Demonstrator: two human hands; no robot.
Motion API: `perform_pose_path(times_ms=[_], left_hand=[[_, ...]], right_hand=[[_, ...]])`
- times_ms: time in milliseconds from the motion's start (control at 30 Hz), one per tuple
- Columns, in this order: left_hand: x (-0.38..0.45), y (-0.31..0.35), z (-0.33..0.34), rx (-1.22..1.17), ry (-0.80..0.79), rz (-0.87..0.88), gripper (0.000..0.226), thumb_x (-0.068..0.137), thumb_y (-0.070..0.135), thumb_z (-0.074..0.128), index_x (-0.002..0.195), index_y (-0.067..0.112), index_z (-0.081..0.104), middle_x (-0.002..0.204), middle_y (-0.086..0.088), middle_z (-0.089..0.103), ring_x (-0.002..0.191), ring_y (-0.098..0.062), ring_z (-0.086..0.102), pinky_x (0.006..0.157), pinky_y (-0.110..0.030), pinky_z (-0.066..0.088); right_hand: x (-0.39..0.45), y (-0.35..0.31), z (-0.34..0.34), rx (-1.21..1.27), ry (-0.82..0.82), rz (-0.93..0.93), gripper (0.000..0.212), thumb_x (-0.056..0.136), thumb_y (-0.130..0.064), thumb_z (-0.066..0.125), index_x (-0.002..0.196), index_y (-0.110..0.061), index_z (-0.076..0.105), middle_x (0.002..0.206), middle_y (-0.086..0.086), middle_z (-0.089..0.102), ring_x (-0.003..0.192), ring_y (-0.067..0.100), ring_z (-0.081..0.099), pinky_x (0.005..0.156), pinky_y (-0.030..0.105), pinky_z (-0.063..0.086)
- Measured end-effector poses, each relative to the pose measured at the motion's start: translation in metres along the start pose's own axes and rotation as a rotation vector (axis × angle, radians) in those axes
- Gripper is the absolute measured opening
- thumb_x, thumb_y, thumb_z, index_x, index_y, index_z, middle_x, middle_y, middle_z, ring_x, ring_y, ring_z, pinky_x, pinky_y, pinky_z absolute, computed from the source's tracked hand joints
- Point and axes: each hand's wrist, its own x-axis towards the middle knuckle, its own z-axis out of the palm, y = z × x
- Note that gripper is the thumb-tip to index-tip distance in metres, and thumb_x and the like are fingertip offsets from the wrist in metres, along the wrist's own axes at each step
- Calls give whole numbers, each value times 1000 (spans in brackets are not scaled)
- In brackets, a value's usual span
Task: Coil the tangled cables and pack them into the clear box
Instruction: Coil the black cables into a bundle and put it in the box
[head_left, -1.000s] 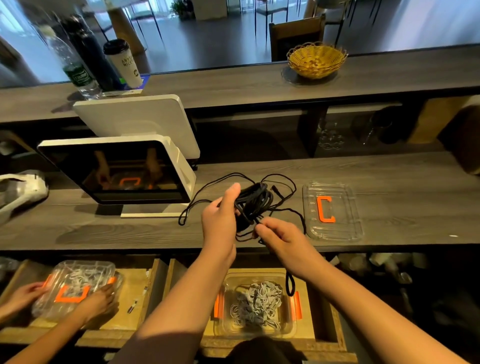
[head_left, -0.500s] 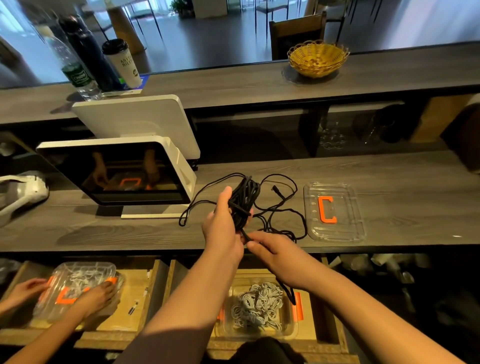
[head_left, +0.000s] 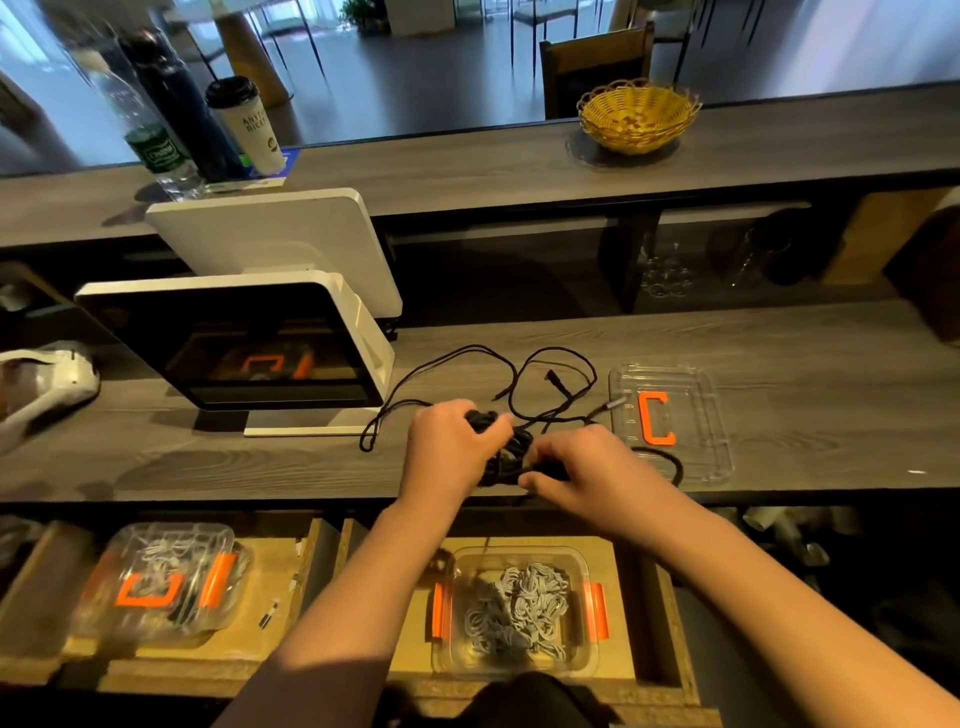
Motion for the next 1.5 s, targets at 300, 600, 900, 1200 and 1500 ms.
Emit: perform_pose_path(times_ms=[300, 600, 900, 1200, 1500], left_hand=[[9, -4, -13, -110, -563, 78, 54, 90, 64, 48, 61, 19, 55, 47, 9, 46, 40, -4, 38, 43, -18, 28], [3, -7, -14, -258, -705, 55, 26, 85, 33, 76, 68, 19, 62, 55, 11, 62, 53, 0, 58, 55, -16, 44], [-4, -6, -12, -317, -549, 34, 24, 88, 32, 73, 69, 19, 66, 59, 6, 65, 57, -4, 63, 57, -17, 46], [-10, -10, -12, -356, -583, 87, 13, 84, 20, 77, 74, 20, 69, 79, 2, 70, 71, -9, 67, 68, -23, 54], [-17, -13, -18, -741, -590, 104, 18, 70, 38, 71, 75, 22, 77, 119, -2, 72, 111, -25, 68, 95, -34, 54]], right_hand=[[3, 6, -18, -119, 48, -130, 21, 88, -46, 67, 93, -31, 53, 79, -15, 55, 71, 2, 52, 63, 17, 38], [2, 22, -12, -249, 104, -161, 18, 93, -33, 63, 110, -26, 64, 105, -10, 64, 101, 9, 55, 98, 29, 42], [-2, 31, 0, 185, 377, 12, 50, 89, -18, 69, 134, -29, 51, 131, -10, 48, 118, 3, 46, 94, 16, 44], [-1, 41, -7, 535, 375, 115, 21, 99, -19, 55, 115, -28, 66, 103, -4, 67, 75, 7, 68, 55, 19, 53], [1, 52, -24, 886, -20, 201, 25, 101, -27, 51, 116, -21, 70, 61, -1, 50, 48, 9, 43, 46, 18, 37]])
